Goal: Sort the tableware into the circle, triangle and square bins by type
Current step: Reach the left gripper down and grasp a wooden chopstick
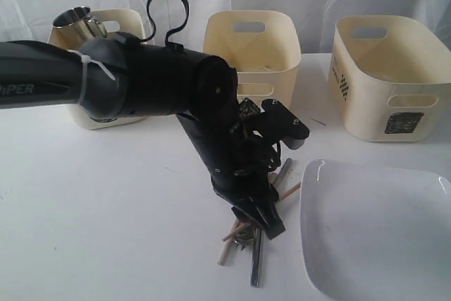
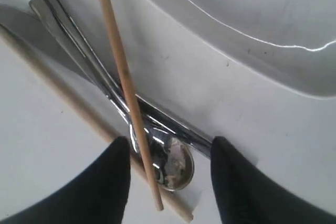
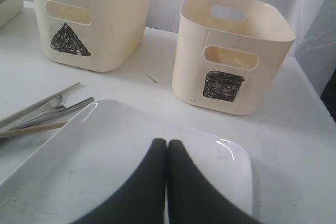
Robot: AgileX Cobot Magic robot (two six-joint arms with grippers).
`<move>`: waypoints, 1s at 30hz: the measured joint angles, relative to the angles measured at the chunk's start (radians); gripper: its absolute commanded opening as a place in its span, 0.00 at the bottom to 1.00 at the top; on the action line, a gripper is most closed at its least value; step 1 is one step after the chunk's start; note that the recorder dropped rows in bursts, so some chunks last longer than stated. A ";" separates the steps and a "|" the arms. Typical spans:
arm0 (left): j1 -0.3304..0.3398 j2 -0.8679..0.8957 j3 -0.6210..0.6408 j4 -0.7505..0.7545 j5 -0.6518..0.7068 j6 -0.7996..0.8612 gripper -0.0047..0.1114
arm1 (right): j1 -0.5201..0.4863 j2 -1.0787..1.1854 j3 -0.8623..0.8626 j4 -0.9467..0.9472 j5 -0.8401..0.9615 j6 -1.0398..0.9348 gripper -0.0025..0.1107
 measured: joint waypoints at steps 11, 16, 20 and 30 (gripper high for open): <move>0.000 0.057 0.000 -0.022 -0.064 0.038 0.48 | 0.000 0.000 0.000 0.000 0.000 0.000 0.02; 0.000 0.069 0.000 -0.006 -0.113 0.040 0.48 | 0.000 0.000 0.000 0.000 0.002 0.000 0.02; 0.000 0.084 0.000 0.006 -0.117 0.040 0.48 | 0.000 0.000 0.000 0.000 0.002 0.000 0.02; 0.000 0.089 0.000 0.033 -0.120 0.041 0.48 | 0.000 0.000 0.000 0.000 0.002 0.000 0.02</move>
